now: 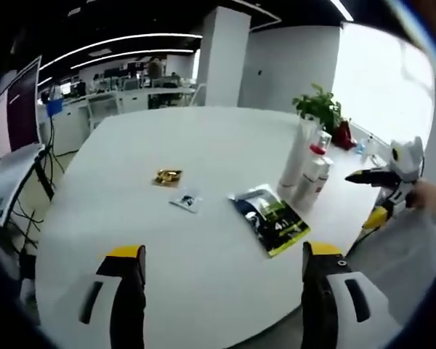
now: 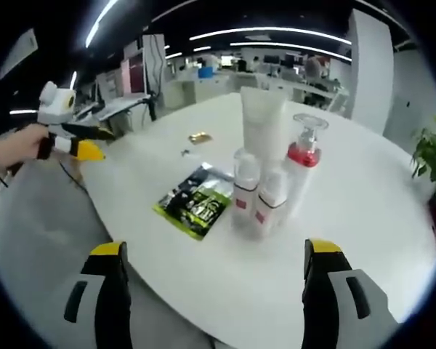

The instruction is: Arrange the skincare products in the storage area until every visible bottle or jar stands upright without overlapping.

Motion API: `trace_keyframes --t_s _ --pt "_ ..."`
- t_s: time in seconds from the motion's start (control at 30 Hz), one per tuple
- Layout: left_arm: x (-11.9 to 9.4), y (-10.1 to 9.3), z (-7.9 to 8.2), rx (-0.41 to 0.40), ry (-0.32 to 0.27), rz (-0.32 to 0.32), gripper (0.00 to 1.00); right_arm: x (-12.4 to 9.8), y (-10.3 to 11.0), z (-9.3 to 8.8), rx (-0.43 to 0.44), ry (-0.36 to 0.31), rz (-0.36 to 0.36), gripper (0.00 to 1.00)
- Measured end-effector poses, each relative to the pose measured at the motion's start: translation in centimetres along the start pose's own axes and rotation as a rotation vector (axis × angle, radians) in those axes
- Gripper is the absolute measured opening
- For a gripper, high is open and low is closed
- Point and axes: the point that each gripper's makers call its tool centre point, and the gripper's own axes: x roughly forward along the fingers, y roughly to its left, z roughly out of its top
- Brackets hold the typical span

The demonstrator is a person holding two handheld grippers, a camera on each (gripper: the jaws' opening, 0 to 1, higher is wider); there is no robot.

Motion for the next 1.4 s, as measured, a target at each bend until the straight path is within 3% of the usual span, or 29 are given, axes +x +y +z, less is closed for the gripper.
trace_keyframes --t_s 0.17,0.57,1.1,1.4 --pt "1.3 0.4 0.0 0.025 0.044 -0.004 0.76 0.0 -0.3 -0.1 0.035 -0.003 -0.006 0.99" --pt "5.4 1.6 0.9 0.089 0.102 -0.023 0.71 0.1 -0.4 -0.7 0.078 0.01 -0.001 0.99" --pt "9.9 4.4 1.8 0.156 0.157 -0.007 0.68 0.3 -0.2 -1.2 0.122 0.031 0.017 0.99" --pt "12.3 5.4 1.4 0.202 0.197 -0.009 0.65 0.3 -0.2 -1.5 0.14 0.039 0.021 0.98"
